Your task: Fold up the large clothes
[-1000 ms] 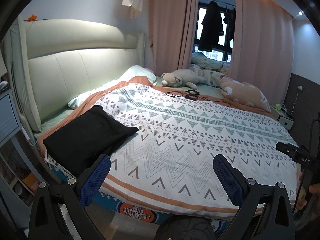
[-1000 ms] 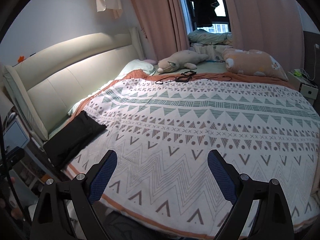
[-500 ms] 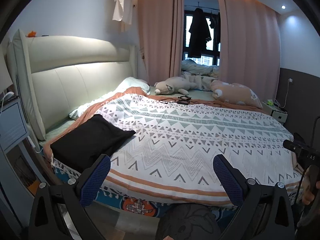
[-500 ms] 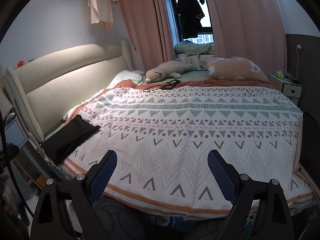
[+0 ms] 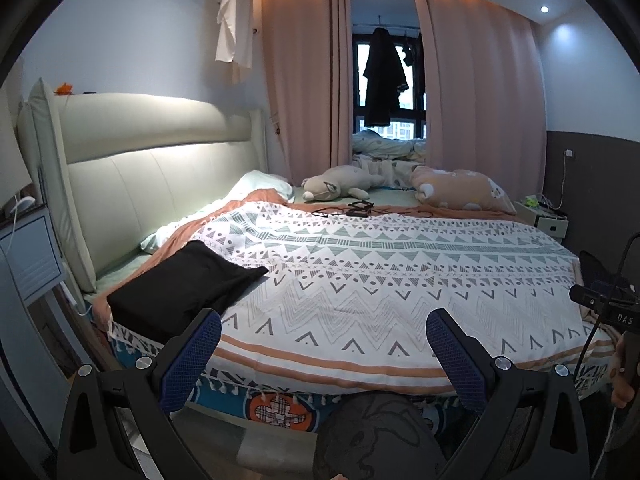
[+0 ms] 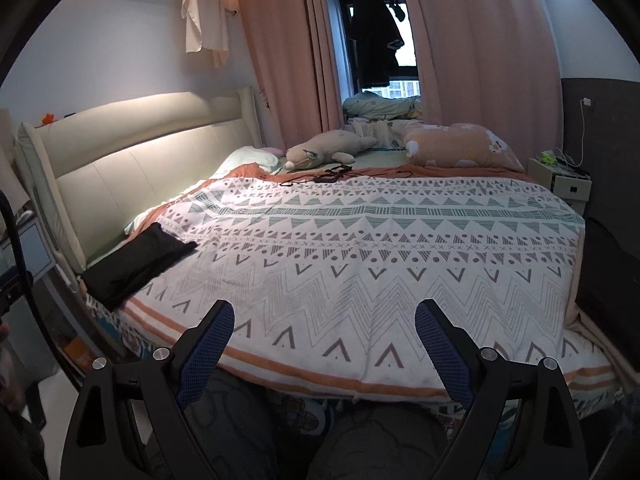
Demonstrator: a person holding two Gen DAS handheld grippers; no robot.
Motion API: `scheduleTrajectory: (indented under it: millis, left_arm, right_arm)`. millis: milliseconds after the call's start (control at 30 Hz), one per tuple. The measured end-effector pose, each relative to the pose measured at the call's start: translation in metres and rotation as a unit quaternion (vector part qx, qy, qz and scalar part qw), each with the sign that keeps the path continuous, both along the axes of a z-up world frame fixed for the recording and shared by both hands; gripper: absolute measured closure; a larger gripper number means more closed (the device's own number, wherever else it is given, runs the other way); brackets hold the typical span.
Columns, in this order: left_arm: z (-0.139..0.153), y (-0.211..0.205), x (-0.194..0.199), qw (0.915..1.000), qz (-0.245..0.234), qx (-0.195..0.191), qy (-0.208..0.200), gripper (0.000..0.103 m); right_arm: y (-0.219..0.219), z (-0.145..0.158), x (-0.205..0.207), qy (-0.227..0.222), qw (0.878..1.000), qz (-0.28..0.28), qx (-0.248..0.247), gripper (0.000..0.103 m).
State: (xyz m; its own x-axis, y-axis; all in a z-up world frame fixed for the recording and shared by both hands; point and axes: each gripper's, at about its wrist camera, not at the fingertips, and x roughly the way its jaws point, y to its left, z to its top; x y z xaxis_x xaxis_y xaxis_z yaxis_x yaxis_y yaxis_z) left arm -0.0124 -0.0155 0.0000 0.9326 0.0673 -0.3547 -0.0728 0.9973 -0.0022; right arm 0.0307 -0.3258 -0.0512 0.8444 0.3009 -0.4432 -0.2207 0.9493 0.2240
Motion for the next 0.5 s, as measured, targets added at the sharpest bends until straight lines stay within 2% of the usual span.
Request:
scheduleTrajectory:
  millis: [133, 500]
  left_arm:
    - [-0.0052, 0.0005, -0.0025, 1.0, 0.001, -0.006, 0.003, 0.001]
    - [-0.004, 0.003, -0.0058, 0.9999, 0.002, -0.016, -0.004, 0.001]
  right_arm:
    - [0.0003, -0.0071, -0.0033, 0.007, 1.0, 0.001, 0.01, 0.011]
    - [0.0057, -0.0033, -0.0064, 0.001, 1.0, 0.012, 0.009, 0.011]
